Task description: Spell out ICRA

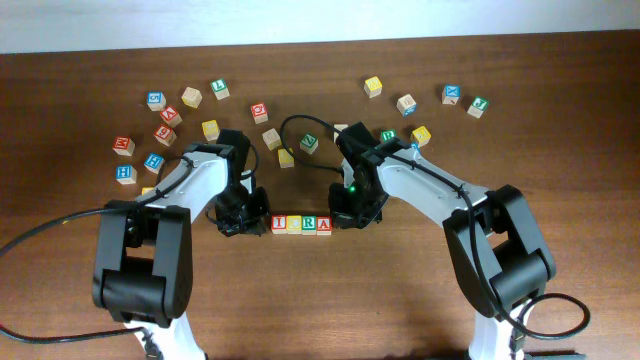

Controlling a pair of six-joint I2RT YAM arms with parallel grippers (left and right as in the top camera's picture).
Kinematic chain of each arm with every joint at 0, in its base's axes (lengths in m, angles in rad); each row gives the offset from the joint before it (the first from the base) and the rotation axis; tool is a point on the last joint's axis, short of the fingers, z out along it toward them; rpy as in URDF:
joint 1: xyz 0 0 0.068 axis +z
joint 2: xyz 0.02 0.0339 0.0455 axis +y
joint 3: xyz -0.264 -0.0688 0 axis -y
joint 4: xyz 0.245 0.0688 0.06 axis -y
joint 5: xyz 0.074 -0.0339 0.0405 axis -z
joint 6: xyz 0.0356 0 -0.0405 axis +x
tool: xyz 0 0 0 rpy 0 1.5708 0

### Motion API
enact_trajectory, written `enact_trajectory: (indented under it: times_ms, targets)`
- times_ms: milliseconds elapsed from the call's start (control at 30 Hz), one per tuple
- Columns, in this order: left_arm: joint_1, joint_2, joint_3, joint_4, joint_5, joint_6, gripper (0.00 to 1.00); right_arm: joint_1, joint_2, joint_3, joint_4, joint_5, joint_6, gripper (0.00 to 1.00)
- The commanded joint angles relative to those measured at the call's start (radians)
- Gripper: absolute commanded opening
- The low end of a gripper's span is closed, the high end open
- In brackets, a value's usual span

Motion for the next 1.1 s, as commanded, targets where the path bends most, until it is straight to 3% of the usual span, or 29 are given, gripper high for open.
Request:
enact_trajectory:
  times_ms: [0, 167, 400, 600, 1067]
  targets:
    - [-0.002, 0.013, -0.016, 0.000, 0.008, 0.016, 0.00, -0.011, 0.000, -0.004, -0.046, 0.006, 0.004, 0.09]
    - [0.004, 0.013, -0.016, 0.003, 0.000, -0.002, 0.00, -0.018, 0.000, -0.004, -0.189, -0.064, -0.094, 0.10]
    - [0.076, 0.013, -0.016, -0.005, 0.000, -0.022, 0.00, 0.068, 0.000, -0.005, -0.110, -0.047, -0.018, 0.09]
    - [0.127, 0.013, -0.016, -0.006, 0.000, -0.021, 0.00, 0.142, 0.000, -0.005, -0.061, 0.153, 0.035, 0.09]
    - [0.127, 0.013, -0.016, -0.005, 0.000, -0.021, 0.00, 0.143, 0.000, -0.005, -0.023, 0.152, 0.054, 0.09]
